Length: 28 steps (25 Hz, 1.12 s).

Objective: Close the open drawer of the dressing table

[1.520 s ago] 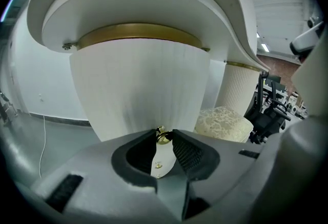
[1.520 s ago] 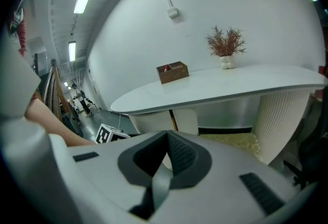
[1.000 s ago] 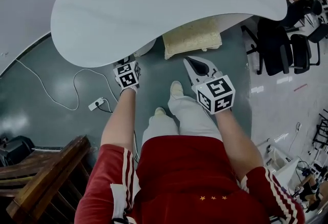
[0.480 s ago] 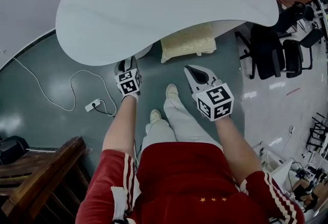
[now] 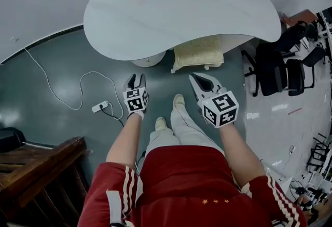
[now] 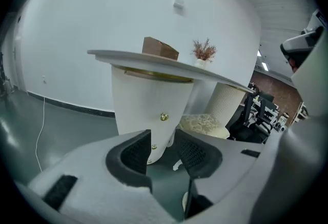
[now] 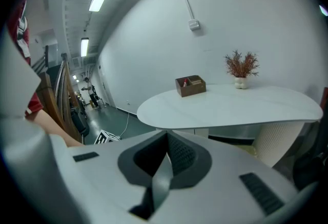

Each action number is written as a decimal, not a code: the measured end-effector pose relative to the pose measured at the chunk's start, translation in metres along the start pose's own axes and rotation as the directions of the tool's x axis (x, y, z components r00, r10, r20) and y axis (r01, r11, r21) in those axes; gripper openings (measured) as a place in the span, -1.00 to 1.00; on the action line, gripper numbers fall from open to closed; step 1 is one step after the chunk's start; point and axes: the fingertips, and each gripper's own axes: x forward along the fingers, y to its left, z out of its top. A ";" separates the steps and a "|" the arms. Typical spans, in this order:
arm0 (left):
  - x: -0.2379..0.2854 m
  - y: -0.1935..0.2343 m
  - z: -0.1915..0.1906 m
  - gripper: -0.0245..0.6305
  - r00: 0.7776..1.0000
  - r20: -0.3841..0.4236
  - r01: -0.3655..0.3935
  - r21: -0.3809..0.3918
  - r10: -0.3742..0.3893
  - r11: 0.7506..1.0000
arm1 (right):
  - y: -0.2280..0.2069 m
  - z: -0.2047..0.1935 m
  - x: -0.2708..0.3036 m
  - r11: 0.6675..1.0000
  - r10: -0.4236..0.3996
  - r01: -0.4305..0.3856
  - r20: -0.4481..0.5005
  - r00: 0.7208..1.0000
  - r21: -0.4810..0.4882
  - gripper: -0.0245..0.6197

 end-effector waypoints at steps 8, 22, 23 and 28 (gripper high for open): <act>-0.097 -0.006 0.051 -0.51 0.995 0.094 0.043 0.025 -0.045 0.999 | 0.035 0.042 -0.031 1.000 -0.008 0.009 0.052 0.999 -0.013 -0.90; -0.227 -0.066 0.168 -0.51 0.937 0.174 0.273 0.172 -0.302 0.947 | 0.086 0.133 -0.130 0.995 -0.025 0.047 0.238 0.971 -0.084 -0.90; -0.235 -0.073 0.174 -0.51 0.930 0.176 0.292 0.182 -0.323 0.939 | 0.087 0.138 -0.138 0.994 -0.027 0.052 0.251 0.968 -0.094 -0.90; -0.275 -0.106 0.193 -0.51 0.902 0.195 0.341 0.225 -0.385 0.913 | 0.083 0.142 -0.172 0.992 -0.027 0.059 0.271 0.962 -0.111 -0.90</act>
